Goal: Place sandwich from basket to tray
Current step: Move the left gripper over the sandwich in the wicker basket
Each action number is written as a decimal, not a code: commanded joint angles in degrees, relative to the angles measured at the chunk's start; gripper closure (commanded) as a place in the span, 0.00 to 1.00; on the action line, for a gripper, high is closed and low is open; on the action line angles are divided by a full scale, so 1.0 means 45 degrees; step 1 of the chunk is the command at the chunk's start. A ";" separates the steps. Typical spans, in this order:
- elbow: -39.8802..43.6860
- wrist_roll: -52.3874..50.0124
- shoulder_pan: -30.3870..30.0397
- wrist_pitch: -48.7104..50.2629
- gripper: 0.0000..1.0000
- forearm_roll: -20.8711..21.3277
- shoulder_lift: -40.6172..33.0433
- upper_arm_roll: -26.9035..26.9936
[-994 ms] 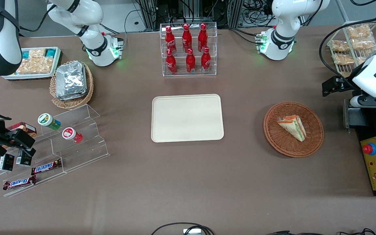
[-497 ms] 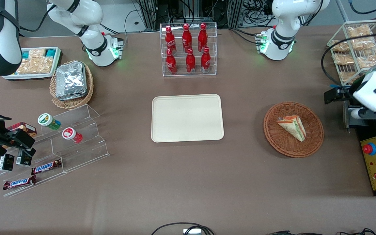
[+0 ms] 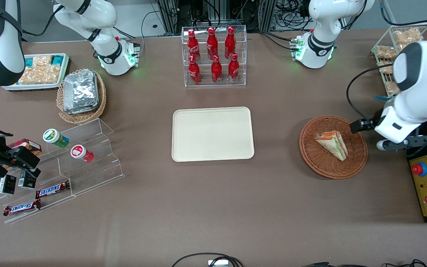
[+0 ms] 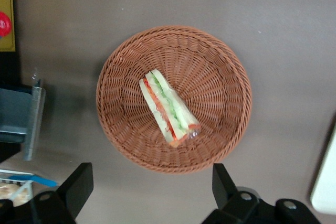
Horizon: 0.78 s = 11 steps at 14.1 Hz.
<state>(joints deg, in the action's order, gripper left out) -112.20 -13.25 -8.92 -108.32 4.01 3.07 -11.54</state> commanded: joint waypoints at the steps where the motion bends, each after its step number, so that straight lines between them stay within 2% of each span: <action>1: -0.2482 -0.1327 -0.0225 -0.2267 0.00 0.0145 -0.0936 -0.0034; 3: -0.3501 -0.1896 -0.0245 -0.3540 0.00 0.0164 -0.0956 -0.0034; 6: -0.4010 -0.2852 -0.0245 -0.4226 0.00 0.0164 -0.0723 -0.0034; 11: -0.5535 -0.4669 -0.0245 -0.6980 0.00 0.0145 -0.0391 -0.0034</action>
<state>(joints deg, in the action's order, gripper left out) -134.16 -30.89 -9.78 -135.95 4.05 1.84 -11.54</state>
